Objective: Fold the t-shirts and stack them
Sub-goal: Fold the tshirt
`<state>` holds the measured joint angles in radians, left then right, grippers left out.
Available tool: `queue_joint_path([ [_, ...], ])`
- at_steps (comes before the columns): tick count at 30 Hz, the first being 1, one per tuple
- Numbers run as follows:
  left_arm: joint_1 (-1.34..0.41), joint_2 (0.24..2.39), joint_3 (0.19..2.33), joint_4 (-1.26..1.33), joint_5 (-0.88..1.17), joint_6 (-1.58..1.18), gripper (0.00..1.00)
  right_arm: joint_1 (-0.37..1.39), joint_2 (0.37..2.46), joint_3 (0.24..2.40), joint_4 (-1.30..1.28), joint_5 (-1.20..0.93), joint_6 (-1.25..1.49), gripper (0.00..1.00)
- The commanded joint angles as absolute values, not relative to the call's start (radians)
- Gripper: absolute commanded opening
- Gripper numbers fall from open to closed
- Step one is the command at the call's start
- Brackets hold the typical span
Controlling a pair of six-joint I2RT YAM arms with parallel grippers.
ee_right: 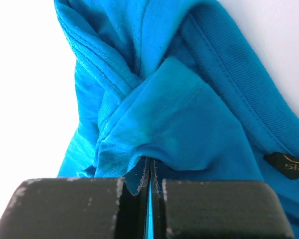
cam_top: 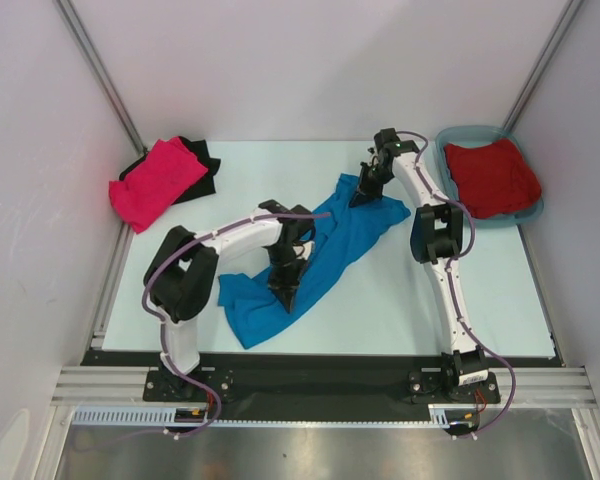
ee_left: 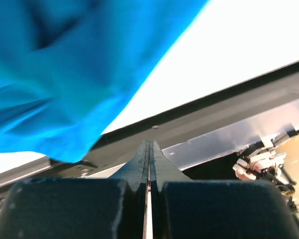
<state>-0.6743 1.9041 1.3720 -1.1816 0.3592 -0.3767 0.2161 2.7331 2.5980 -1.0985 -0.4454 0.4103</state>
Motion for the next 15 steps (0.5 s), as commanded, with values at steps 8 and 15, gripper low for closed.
queue_joint_path([
  [8,-0.773,2.014,1.632,-1.229,0.474,-0.466,0.00,0.204,2.827,2.638,-0.898,-0.466,0.448,0.00],
  [15,-0.787,2.014,1.798,-1.402,0.117,-0.521,0.00,0.181,2.821,2.639,-0.845,-0.466,0.482,0.00],
])
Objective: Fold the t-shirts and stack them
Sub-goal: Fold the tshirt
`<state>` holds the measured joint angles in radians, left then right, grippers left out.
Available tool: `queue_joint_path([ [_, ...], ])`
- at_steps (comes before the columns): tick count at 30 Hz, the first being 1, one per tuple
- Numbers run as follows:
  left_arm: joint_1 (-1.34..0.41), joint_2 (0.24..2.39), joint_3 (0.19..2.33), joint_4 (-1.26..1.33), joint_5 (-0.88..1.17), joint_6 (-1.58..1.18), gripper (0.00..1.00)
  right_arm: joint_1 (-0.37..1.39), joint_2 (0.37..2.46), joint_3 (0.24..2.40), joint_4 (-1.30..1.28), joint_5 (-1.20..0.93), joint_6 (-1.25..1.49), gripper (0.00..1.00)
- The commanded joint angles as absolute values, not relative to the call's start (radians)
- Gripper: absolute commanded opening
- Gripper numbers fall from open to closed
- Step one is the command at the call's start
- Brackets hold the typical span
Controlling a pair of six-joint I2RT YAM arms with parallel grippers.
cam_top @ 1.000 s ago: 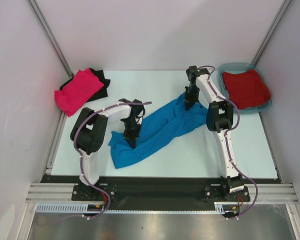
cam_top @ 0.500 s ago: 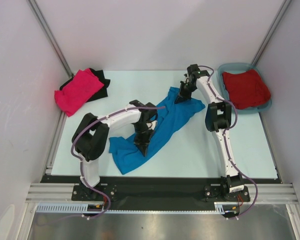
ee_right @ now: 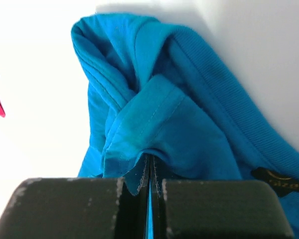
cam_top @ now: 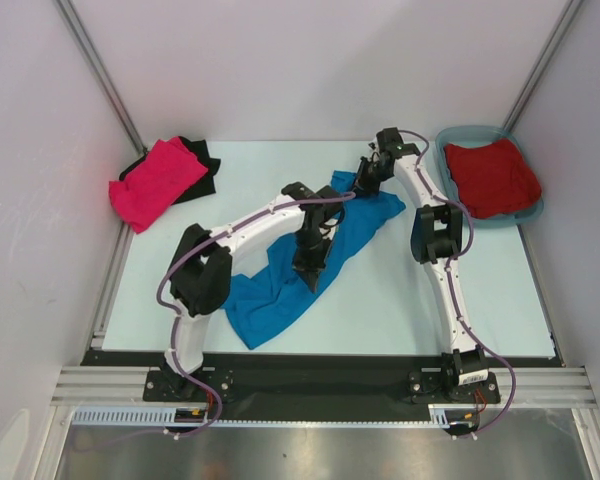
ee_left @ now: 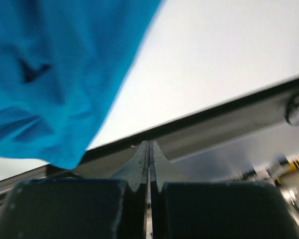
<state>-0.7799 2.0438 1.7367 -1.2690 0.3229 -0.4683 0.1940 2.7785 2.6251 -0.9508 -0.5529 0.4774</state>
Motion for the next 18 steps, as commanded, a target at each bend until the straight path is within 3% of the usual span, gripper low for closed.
queue_joint_path([
  [1,-0.785,2.005,1.795,-1.431,0.073,-0.541,0.00,0.179,2.816,2.634,-0.844,-0.465,0.477,0.00],
  [6,-0.785,1.942,1.685,-1.451,-0.173,-0.586,0.00,0.170,2.763,2.583,-0.862,-0.456,0.457,0.00],
  [18,-0.785,1.939,1.458,-1.272,-0.321,-0.575,0.00,0.170,2.688,2.519,-0.900,-0.456,0.420,0.00],
])
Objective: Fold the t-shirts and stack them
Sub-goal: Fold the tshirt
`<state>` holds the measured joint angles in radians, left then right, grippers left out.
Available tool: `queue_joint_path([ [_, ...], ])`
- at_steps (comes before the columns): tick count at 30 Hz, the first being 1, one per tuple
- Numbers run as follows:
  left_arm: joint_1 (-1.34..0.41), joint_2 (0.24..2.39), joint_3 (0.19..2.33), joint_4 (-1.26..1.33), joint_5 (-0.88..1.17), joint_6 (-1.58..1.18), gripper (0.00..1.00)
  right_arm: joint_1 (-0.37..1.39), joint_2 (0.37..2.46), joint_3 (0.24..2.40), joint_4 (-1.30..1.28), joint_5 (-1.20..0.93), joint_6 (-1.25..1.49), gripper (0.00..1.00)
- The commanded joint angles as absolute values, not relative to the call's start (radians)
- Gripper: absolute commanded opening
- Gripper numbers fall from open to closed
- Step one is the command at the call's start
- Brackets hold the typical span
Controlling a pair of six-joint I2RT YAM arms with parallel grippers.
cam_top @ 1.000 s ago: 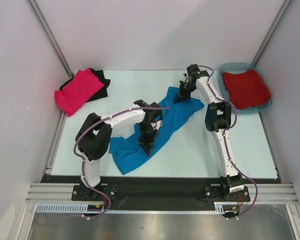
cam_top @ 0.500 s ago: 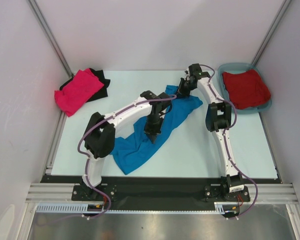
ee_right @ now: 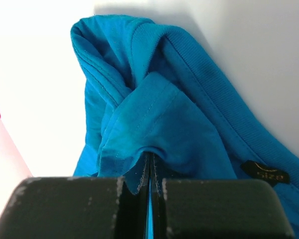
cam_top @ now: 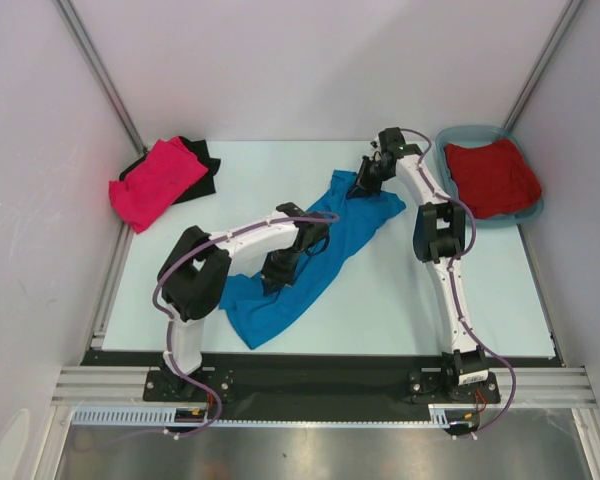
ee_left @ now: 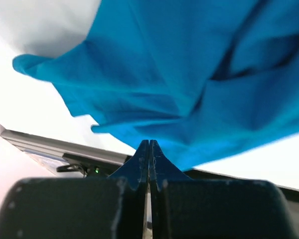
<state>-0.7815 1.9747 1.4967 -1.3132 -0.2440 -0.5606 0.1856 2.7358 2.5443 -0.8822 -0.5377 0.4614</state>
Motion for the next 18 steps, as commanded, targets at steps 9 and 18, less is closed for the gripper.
queue_joint_path([
  [9,-0.775,1.942,1.275,-0.987,-0.246,-0.603,0.00,0.184,2.637,2.462,-0.910,-0.460,0.403,0.00],
  [18,-0.729,2.023,1.124,-0.707,0.169,-0.537,0.00,0.176,2.605,2.450,-0.919,-0.430,0.399,0.00],
])
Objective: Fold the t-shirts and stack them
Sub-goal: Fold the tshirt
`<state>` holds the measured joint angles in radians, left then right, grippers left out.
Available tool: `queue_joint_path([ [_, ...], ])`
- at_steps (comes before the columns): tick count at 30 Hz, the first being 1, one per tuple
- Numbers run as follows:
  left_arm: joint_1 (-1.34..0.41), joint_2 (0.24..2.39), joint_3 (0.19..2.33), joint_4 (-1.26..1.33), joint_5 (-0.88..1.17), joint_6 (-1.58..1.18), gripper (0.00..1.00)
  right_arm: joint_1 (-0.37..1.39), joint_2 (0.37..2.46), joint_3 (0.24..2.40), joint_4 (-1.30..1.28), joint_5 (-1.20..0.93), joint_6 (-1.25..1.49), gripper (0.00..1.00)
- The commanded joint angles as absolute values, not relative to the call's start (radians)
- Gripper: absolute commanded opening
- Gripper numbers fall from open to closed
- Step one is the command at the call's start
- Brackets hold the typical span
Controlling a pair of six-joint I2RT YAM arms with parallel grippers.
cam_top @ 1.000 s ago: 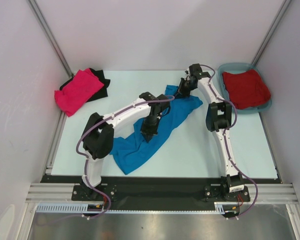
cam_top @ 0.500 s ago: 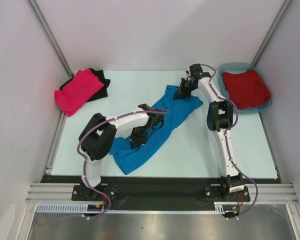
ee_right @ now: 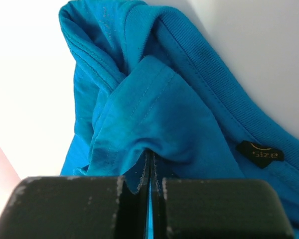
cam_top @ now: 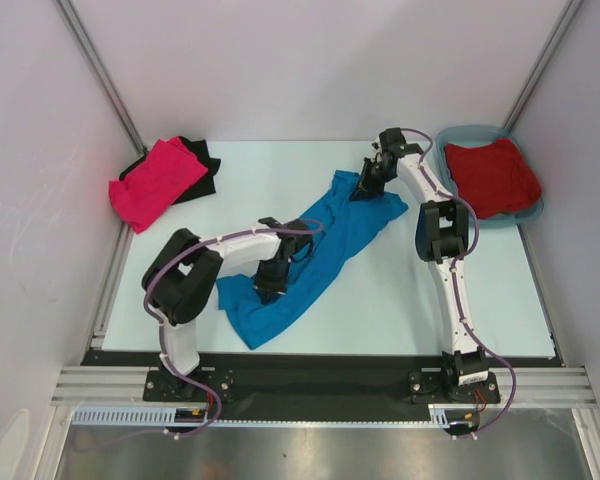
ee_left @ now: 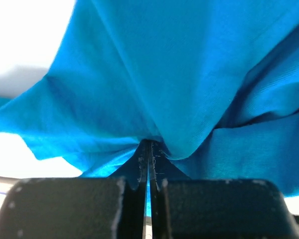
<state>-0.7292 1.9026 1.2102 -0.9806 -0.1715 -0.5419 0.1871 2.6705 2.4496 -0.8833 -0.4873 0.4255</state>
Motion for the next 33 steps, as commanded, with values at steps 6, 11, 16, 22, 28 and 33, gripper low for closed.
queue_joint_path([
  [6,-0.770,2.108,1.172,-0.672,0.425,-0.505,0.01,0.172,2.680,2.529,-0.925,-0.413,0.393,0.00],
  [11,-0.813,2.164,1.244,-0.669,0.572,-0.509,0.02,0.181,2.761,2.565,-0.893,-0.417,0.417,0.00],
  [16,-0.842,2.189,1.285,-0.598,0.658,-0.575,0.02,0.196,2.784,2.563,-0.839,-0.429,0.445,0.00],
  [22,-0.873,2.212,1.374,-0.604,0.701,-0.627,0.03,0.196,2.806,2.592,-0.828,-0.445,0.443,0.00],
  [28,-0.868,2.204,1.488,-0.727,0.554,-0.611,0.03,0.181,2.797,2.620,-0.833,-0.468,0.426,0.00],
  [33,-0.838,2.103,1.620,-0.914,0.222,-0.613,0.04,0.178,2.656,2.564,-0.839,-0.497,0.426,0.03],
])
